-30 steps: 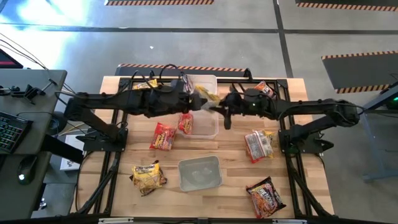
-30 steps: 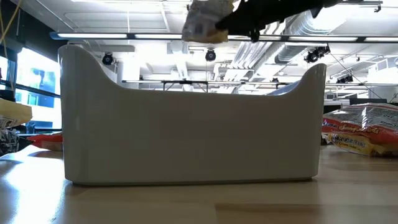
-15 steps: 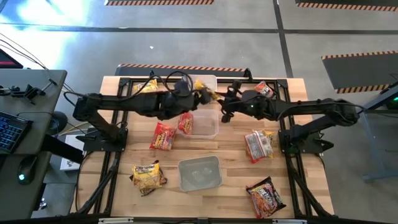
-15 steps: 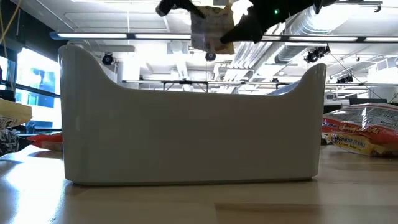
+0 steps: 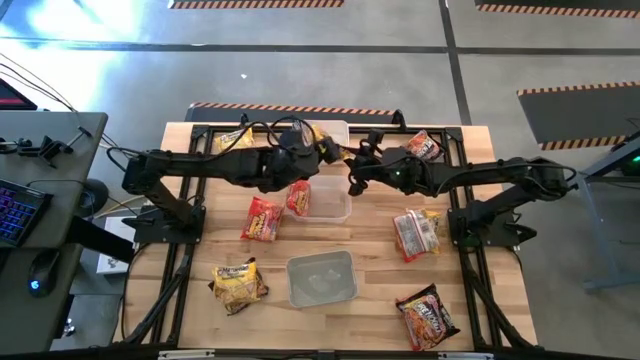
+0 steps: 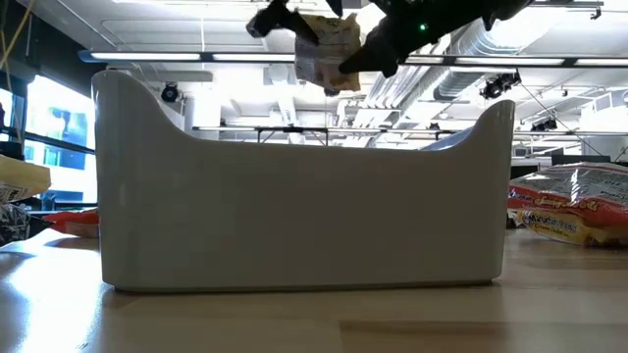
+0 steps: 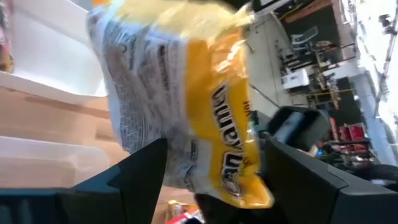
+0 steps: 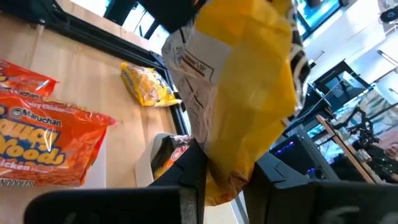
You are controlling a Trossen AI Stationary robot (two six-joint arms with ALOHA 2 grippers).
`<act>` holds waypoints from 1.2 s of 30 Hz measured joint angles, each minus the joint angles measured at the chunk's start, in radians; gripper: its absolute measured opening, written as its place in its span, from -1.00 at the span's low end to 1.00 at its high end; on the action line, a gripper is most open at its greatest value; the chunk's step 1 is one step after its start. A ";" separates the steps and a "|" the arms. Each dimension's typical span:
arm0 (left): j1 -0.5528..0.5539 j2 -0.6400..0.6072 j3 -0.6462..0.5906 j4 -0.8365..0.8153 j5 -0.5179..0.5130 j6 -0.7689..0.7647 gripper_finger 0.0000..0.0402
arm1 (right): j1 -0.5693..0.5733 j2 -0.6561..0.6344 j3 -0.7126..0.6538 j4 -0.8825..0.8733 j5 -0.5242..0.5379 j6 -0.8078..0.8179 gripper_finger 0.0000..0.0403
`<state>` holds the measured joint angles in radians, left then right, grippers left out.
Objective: Sort Maruchan noodles
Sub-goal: Put the yellow noodle pack into the gray bin
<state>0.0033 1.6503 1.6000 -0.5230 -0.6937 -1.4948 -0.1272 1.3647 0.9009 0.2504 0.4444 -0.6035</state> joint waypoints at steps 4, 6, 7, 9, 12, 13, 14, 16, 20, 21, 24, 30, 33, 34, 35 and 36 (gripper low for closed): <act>0.012 0.009 -0.001 0.000 -0.004 -0.007 0.31 | 0.000 0.000 0.000 0.002 0.010 0.012 -0.76; 0.018 0.013 -0.001 -0.003 -0.015 -0.004 0.31 | -0.001 0.000 0.000 0.001 0.015 0.014 -0.76; 0.021 0.014 -0.001 -0.003 -0.018 -0.004 0.31 | 0.001 0.000 0.000 0.000 0.016 0.019 -0.76; 0.029 0.013 -0.001 -0.001 -0.019 -0.005 0.31 | 0.008 0.000 0.000 0.003 0.017 0.020 -0.76; 0.040 0.013 -0.001 -0.003 -0.019 -0.021 0.31 | 0.024 0.000 0.000 0.002 0.020 0.020 -0.76; 0.043 0.013 -0.001 -0.003 -0.019 -0.021 0.30 | 0.028 0.000 0.000 0.003 0.023 0.020 -0.76; 0.045 0.013 -0.001 -0.003 -0.018 -0.022 0.30 | 0.032 0.000 0.000 0.003 0.026 0.020 -0.76; 0.050 0.013 -0.001 -0.006 -0.018 -0.022 0.27 | 0.039 0.000 0.000 0.004 0.034 0.021 -0.76; 0.054 0.013 -0.001 -0.007 -0.012 -0.009 0.12 | 0.042 -0.001 0.000 0.007 0.045 0.025 -0.76; 0.054 0.013 -0.001 -0.008 -0.011 -0.005 0.08 | 0.042 -0.001 0.000 0.007 0.048 0.028 -0.76; 0.055 0.013 -0.001 -0.008 -0.013 0.002 -0.09 | 0.042 -0.001 0.000 0.003 0.054 0.030 -0.76; 0.064 0.008 -0.001 -0.001 -0.006 0.107 -0.45 | 0.043 -0.001 0.000 -0.006 0.061 0.051 -0.59; 0.071 -0.004 -0.001 -0.001 0.022 0.173 -0.61 | 0.044 -0.001 0.000 -0.003 0.051 0.117 -0.44; 0.073 -0.012 -0.001 -0.007 0.028 0.195 -0.66 | 0.044 -0.001 0.000 -0.003 0.051 0.142 -0.39; 0.076 -0.019 -0.002 -0.009 0.032 0.215 -0.70 | 0.045 -0.001 0.001 -0.007 0.052 0.166 -0.34; 0.077 -0.028 -0.002 -0.009 0.032 0.235 -0.74 | 0.045 -0.001 0.001 -0.015 0.055 0.189 -0.29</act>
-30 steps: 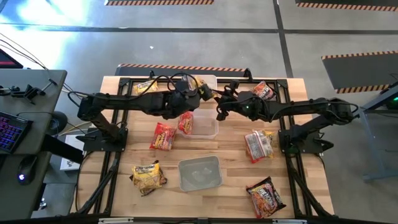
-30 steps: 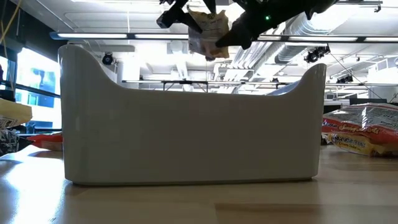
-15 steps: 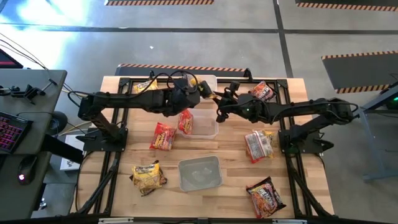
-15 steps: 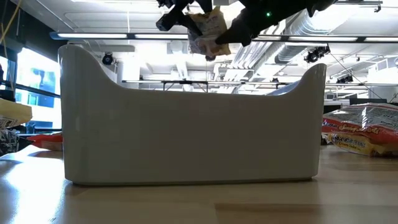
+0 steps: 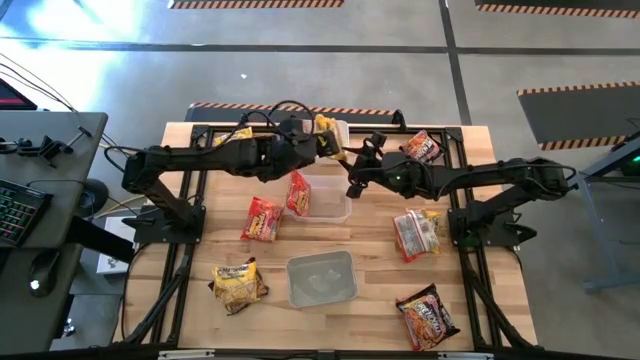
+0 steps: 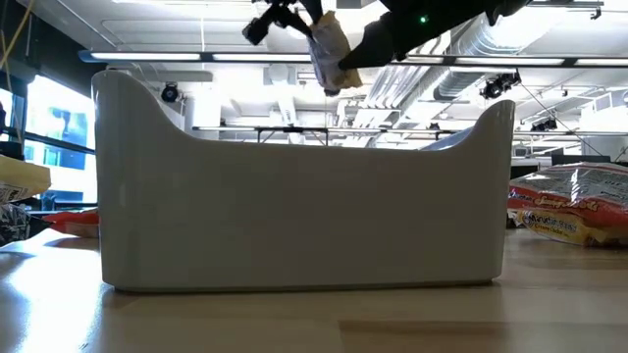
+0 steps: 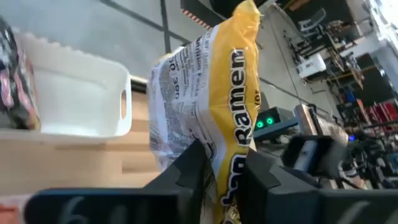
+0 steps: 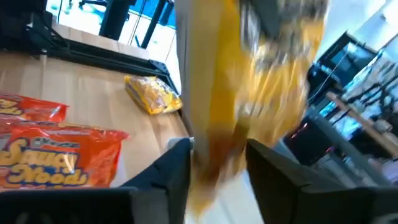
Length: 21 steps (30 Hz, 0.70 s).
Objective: Sort Maruchan noodles
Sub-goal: Put the yellow noodle pack into the gray bin
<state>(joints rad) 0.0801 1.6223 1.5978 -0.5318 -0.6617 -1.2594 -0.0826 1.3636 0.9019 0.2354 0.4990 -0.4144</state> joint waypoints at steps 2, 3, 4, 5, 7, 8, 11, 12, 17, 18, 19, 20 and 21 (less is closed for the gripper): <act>0.005 -0.025 0.000 -0.012 0.002 0.036 -0.83 | 0.000 0.000 0.000 -0.021 0.016 0.052 -0.21; 0.007 -0.037 0.000 -0.028 0.007 0.053 -0.87 | 0.000 0.000 0.000 -0.029 0.028 0.079 -0.18; 0.008 -0.048 0.000 -0.042 0.011 0.067 -0.90 | 0.001 -0.002 0.000 -0.043 0.040 0.107 -0.15; 0.008 -0.058 0.000 -0.056 0.020 0.081 -0.94 | 0.002 -0.005 0.000 -0.061 0.048 0.132 -0.13; 0.009 -0.078 0.000 -0.086 0.030 0.097 -0.97 | 0.002 -0.011 0.000 -0.093 0.047 0.171 -0.11; 0.009 -0.089 0.000 -0.092 0.034 0.103 -0.97 | 0.003 -0.016 0.000 -0.113 0.047 0.191 -0.11; 0.005 -0.123 0.000 -0.109 0.069 0.116 -0.97 | 0.008 -0.039 0.000 -0.202 0.046 0.244 -0.11; -0.001 -0.130 0.000 -0.111 0.084 0.118 -0.97 | 0.008 -0.051 0.000 -0.252 0.042 0.267 -0.10; -0.059 -0.139 0.000 -0.155 0.179 0.085 -0.97 | -0.031 -0.083 0.001 -0.486 0.003 0.400 -0.22; -0.078 -0.138 0.000 -0.167 0.189 0.065 -0.97 | -0.045 -0.084 0.001 -0.518 -0.032 0.419 -0.28; -0.101 -0.137 0.000 -0.176 0.193 0.040 -0.97 | -0.059 -0.084 0.001 -0.547 -0.074 0.433 -0.35; -0.127 -0.132 0.001 -0.177 0.191 0.008 -0.97 | -0.071 -0.084 0.001 -0.568 -0.115 0.436 -0.43; -0.154 -0.125 0.002 -0.180 0.188 -0.026 -0.97 | -0.080 -0.084 0.001 -0.582 -0.155 0.435 -0.51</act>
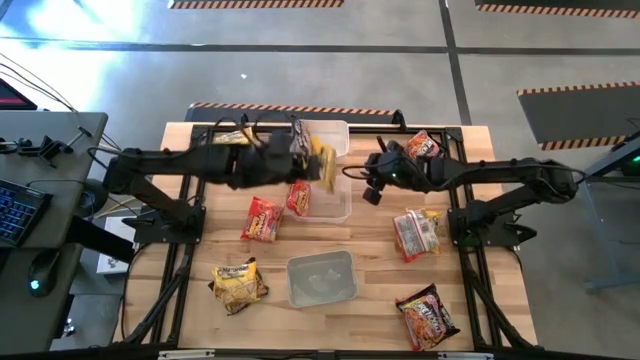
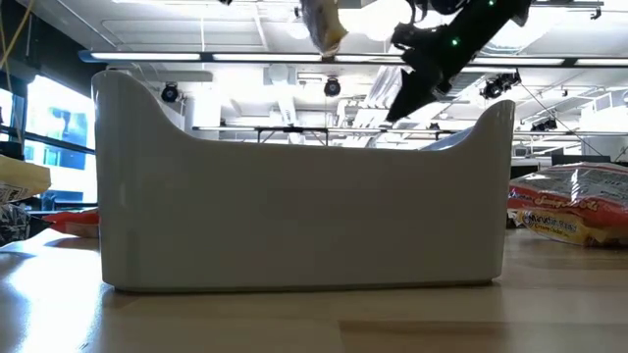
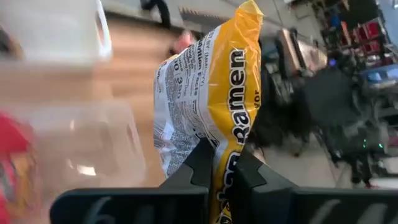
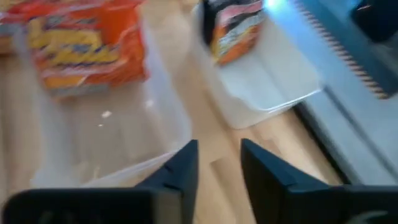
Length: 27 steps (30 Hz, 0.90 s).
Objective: Sort Maruchan noodles
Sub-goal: Put the yellow noodle pack into the gray bin
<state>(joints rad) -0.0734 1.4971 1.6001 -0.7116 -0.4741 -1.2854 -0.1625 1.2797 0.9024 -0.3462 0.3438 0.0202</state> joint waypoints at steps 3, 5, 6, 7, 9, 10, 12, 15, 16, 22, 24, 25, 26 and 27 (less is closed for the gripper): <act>-0.084 0.022 -0.001 -0.033 -0.029 -0.118 -0.97 | -0.016 0.000 0.000 -0.013 -0.072 -0.047 -0.79; -0.142 0.041 0.000 -0.047 -0.047 -0.208 -0.97 | -0.024 -0.007 0.000 -0.013 -0.092 -0.087 -0.94; -0.169 0.053 0.000 -0.052 -0.054 -0.255 -0.97 | -0.028 -0.010 0.000 -0.008 -0.095 -0.106 -0.97; -0.199 0.069 0.000 -0.054 -0.058 -0.303 -0.97 | -0.031 -0.013 0.000 -0.007 -0.103 -0.110 -0.96; -0.253 0.111 0.000 -0.046 -0.068 -0.386 -0.97 | -0.041 -0.023 0.000 -0.011 -0.118 -0.115 -0.91; -0.279 0.131 -0.001 -0.041 -0.073 -0.432 -0.97 | -0.047 -0.031 0.000 -0.013 -0.132 -0.115 -0.90; -0.331 0.167 -0.002 -0.046 -0.087 -0.511 -0.97 | -0.057 -0.050 0.000 -0.019 -0.156 -0.117 -0.91; -0.394 0.227 0.015 -0.076 -0.099 -0.619 -0.97 | -0.075 -0.082 0.000 -0.036 -0.176 -0.121 -0.97; -0.409 0.250 0.030 -0.105 -0.095 -0.655 -0.97 | -0.082 -0.093 0.000 -0.038 -0.179 -0.131 -0.99; -0.455 0.389 0.202 -0.288 -0.036 -0.776 -0.97 | -0.129 -0.147 0.000 -0.072 -0.199 -0.160 -0.99; -0.460 0.432 0.261 -0.367 -0.019 -0.819 -0.97 | -0.142 -0.158 0.000 -0.079 -0.202 -0.160 -1.00; -0.461 0.450 0.288 -0.408 -0.009 -0.837 -0.97 | -0.149 -0.163 0.000 -0.086 -0.208 -0.160 -1.00; -0.461 0.465 0.311 -0.437 0.005 -0.850 -0.97 | -0.155 -0.168 -0.001 -0.093 -0.212 -0.160 -1.00; -0.460 0.477 0.333 -0.458 0.024 -0.857 -0.97 | -0.158 -0.172 -0.001 -0.093 -0.219 -0.160 -1.00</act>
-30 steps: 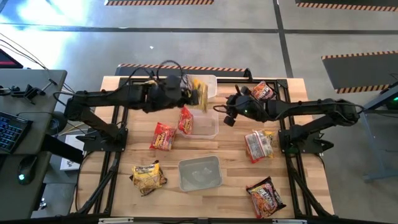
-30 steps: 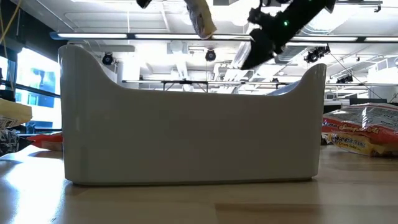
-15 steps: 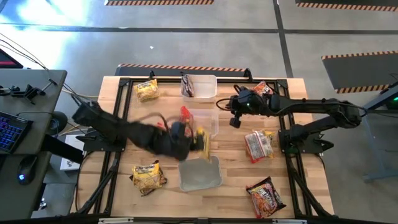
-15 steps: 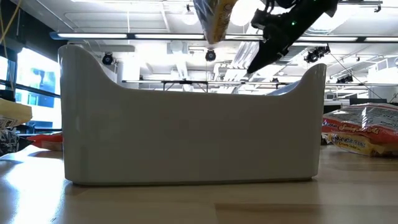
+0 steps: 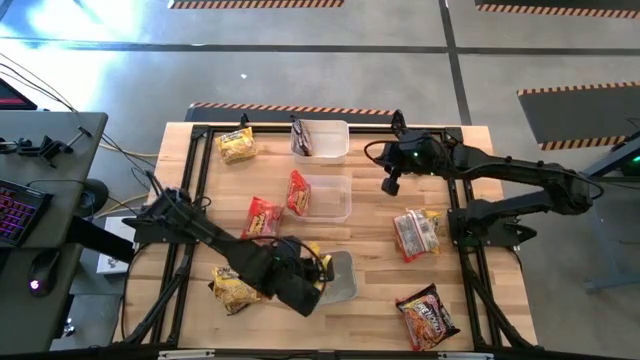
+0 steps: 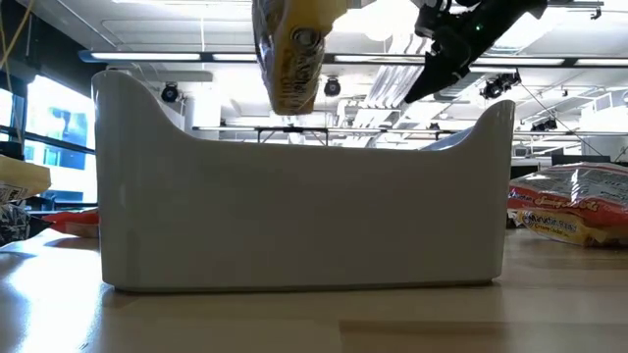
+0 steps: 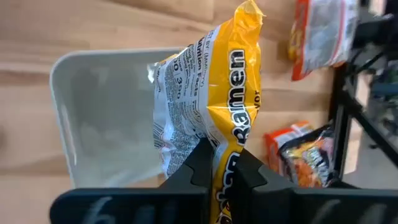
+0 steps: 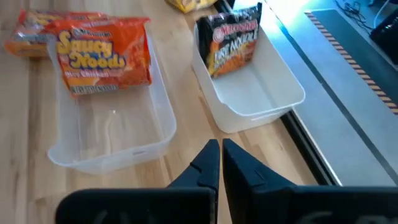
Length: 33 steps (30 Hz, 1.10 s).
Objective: Sort Maruchan noodles
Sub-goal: Put the yellow noodle pack into the gray bin
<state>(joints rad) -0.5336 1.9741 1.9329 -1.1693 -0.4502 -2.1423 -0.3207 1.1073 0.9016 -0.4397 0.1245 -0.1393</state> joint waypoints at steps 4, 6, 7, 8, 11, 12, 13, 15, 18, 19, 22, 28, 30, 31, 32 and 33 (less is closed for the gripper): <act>0.001 0.040 0.057 -0.116 0.096 -0.004 -0.97 | -0.009 -0.010 0.000 -0.001 -0.017 0.000 -1.00; -0.001 0.047 0.062 -0.142 0.130 -0.004 -0.97 | -0.009 -0.010 0.000 -0.001 -0.018 0.000 -1.00; -0.001 0.046 0.063 -0.150 0.133 -0.004 -0.97 | -0.009 -0.010 0.000 -0.001 -0.018 0.000 -1.00; -0.003 0.046 0.064 -0.160 0.128 -0.004 -0.97 | -0.009 -0.010 0.000 -0.001 -0.021 0.000 -1.00; -0.004 0.046 0.059 -0.217 0.110 -0.012 -0.97 | -0.009 -0.010 0.000 -0.001 -0.027 0.000 -1.00; -0.003 0.045 0.055 -0.229 0.096 -0.012 -0.97 | -0.009 -0.010 0.000 -0.001 -0.028 0.000 -1.00; -0.001 0.045 0.046 -0.230 0.081 -0.011 -0.97 | -0.009 -0.010 0.000 -0.001 -0.028 0.000 -1.00; 0.000 0.046 0.036 -0.233 0.061 -0.003 -0.97 | -0.009 -0.010 0.000 -0.001 -0.028 0.002 -1.00; 0.004 0.046 0.029 -0.230 0.050 -0.003 -0.97 | -0.009 -0.010 0.000 -0.001 -0.028 0.003 -1.00; 0.004 0.046 0.029 -0.229 0.040 -0.003 -0.97 | -0.009 -0.010 0.000 -0.001 -0.028 0.003 -1.00; -0.003 0.046 0.029 -0.227 0.021 -0.001 -0.97 | -0.009 -0.010 0.000 -0.001 -0.027 0.003 -1.00; -0.036 0.056 0.029 -0.214 -0.007 -0.007 -0.97 | -0.009 -0.010 0.000 -0.001 -0.027 0.001 -1.00; -0.054 0.065 0.027 -0.206 -0.007 -0.021 -0.97 | -0.009 -0.010 0.000 -0.001 -0.027 0.000 -1.00; -0.060 0.074 0.028 -0.198 -0.009 -0.027 -0.97 | -0.009 -0.010 0.000 0.000 -0.027 0.000 -1.00; -0.062 0.083 0.028 -0.184 -0.011 -0.035 -0.97 | -0.009 -0.010 0.000 0.000 -0.027 0.000 -1.00; -0.067 0.092 0.028 -0.176 -0.014 -0.049 -0.97 | -0.009 -0.010 0.000 0.000 -0.027 0.000 -1.00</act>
<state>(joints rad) -0.6009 2.0664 1.9612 -1.3449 -0.4639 -2.1918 -0.3298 1.0977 0.9016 -0.4400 0.0971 -0.1394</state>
